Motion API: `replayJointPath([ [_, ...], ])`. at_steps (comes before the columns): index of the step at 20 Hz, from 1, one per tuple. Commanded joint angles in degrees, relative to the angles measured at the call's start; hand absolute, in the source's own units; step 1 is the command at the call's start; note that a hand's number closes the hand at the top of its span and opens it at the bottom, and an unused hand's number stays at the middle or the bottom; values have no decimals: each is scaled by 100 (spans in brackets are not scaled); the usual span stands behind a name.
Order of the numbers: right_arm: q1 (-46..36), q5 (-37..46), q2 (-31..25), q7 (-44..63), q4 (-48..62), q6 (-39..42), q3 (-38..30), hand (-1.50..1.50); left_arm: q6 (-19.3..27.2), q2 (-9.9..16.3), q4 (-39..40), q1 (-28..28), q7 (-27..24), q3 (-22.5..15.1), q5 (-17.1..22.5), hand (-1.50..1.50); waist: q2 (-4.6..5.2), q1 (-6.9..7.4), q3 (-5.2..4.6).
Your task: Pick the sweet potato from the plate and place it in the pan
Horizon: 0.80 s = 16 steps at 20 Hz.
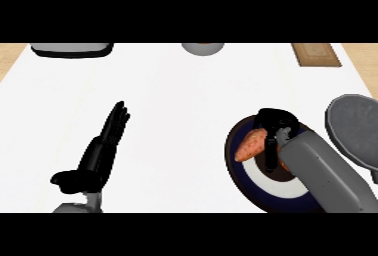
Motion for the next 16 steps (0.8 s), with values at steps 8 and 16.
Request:
replayJointPath([
  [8, 128, 1304, 341, 808, -992, -2590, -680, 150, 95, -129, -36, 121, -34, -56, -137, 0, -7, -118, 50],
  [16, 7, 3438, 508, 2116, -1898, -3953, -321, 150, -141, 91, -16, -32, 21, 266, 118, 0, 18, -110, 40],
])
